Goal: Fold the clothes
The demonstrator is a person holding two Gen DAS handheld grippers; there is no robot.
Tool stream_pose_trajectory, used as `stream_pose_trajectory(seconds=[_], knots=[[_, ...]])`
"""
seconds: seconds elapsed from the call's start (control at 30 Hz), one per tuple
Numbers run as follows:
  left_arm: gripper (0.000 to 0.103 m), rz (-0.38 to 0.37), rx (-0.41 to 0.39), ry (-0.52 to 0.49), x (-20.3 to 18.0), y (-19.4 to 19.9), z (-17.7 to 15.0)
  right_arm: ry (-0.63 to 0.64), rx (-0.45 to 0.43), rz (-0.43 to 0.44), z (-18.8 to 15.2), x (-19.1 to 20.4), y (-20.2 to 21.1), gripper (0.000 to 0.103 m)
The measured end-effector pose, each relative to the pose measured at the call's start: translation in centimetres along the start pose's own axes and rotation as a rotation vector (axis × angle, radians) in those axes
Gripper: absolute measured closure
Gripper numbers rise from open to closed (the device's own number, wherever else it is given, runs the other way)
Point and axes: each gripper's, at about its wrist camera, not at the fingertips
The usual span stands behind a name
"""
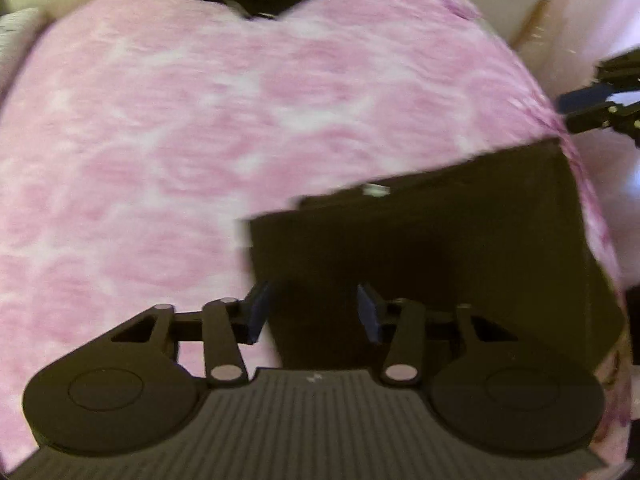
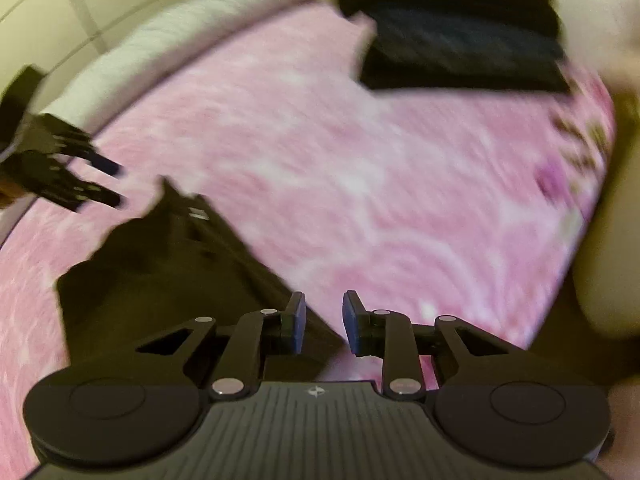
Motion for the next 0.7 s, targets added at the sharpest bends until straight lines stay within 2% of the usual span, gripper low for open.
stream_pose_trajectory(seconds=[0.1,0.2,0.3,0.37,0.43,0.47,0.53,0.63,0.7], knots=[[0.069,-0.011,0.016,-0.039,-1.8,-3.1,0.5,0.088,0.005,0.097,0.0,2.8,-1.2,0.076],[0.063,-0.012,0.006,-0.026,-1.2,-5.2,1.2,0.187,0.047,0.147,-0.5,5.0,-3.8,0.078],[0.062,-0.034,-0.005,-0.01,-0.3,-5.4,1.2,0.19,0.066,0.093,-0.3,3.9,-6.4,0.082],[0.062,-0.017,-0.012,0.007,0.2,-4.7,1.0,0.166,0.074,0.059,0.0,2.6,-7.8,0.086],[0.069,0.031,-0.012,0.049,0.8,-3.6,0.9,0.109,0.077,0.043,0.3,1.0,-7.8,0.087],[0.071,0.044,-0.011,0.068,1.0,-3.0,0.8,0.103,0.074,0.011,0.2,0.4,-7.3,0.083],[0.071,0.051,-0.038,0.084,0.7,-1.4,0.7,0.073,0.079,-0.038,-0.1,-0.9,-6.0,0.082],[0.071,-0.017,-0.096,0.101,-1.1,0.3,1.0,0.031,0.082,-0.095,-0.7,-2.5,-3.7,0.08],[0.071,-0.085,-0.117,0.106,-3.2,-0.1,1.1,0.021,0.072,-0.097,-1.0,-2.9,-2.2,0.08]])
Point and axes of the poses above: each gripper's, at about its wrist camera, not at the fingertips, and y roughly against the way its jaws point, x to its left, z to its top, and after that the axes turned 5 degrees about z, right-handed
